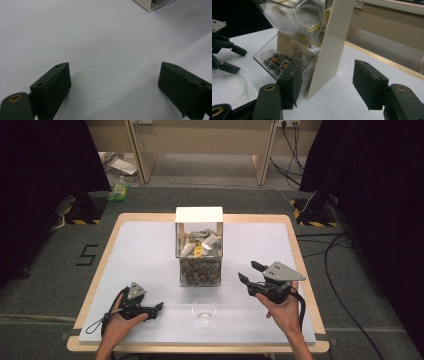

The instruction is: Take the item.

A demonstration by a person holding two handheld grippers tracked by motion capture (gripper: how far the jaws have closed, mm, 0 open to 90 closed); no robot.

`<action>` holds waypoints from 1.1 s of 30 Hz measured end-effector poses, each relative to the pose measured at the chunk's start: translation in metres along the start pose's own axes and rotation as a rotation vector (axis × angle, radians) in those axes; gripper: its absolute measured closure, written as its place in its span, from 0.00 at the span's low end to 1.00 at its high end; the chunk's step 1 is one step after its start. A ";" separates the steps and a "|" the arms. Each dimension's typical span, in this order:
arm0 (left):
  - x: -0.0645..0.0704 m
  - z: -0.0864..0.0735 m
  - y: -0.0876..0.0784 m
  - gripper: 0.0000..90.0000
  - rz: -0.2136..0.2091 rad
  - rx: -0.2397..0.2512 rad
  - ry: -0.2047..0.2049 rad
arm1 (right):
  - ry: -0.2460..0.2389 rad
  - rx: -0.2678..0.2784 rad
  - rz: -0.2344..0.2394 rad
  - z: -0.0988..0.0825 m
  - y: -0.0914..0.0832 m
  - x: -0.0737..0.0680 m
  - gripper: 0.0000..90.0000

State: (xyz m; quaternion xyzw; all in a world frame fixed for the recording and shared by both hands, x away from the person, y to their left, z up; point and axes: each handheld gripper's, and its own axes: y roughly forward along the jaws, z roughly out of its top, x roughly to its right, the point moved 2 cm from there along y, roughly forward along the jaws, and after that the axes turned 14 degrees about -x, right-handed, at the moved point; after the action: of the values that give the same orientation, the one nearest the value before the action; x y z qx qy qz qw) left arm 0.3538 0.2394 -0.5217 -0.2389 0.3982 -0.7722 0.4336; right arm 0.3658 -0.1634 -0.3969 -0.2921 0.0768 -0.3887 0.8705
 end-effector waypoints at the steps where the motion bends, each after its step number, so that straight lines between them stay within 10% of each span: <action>1: 0.000 0.000 0.000 0.11 0.000 0.000 0.000 | -0.004 0.004 -0.001 0.002 0.000 0.000 0.46; 33: 0.000 0.000 0.000 0.11 0.001 0.000 0.000 | -0.089 0.118 0.063 0.070 -0.007 -0.021 0.59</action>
State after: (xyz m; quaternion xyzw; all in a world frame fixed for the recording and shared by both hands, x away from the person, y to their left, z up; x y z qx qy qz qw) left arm 0.3538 0.2393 -0.5217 -0.2388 0.3985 -0.7720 0.4339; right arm 0.3722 -0.1209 -0.3376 -0.2546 0.0242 -0.3515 0.9006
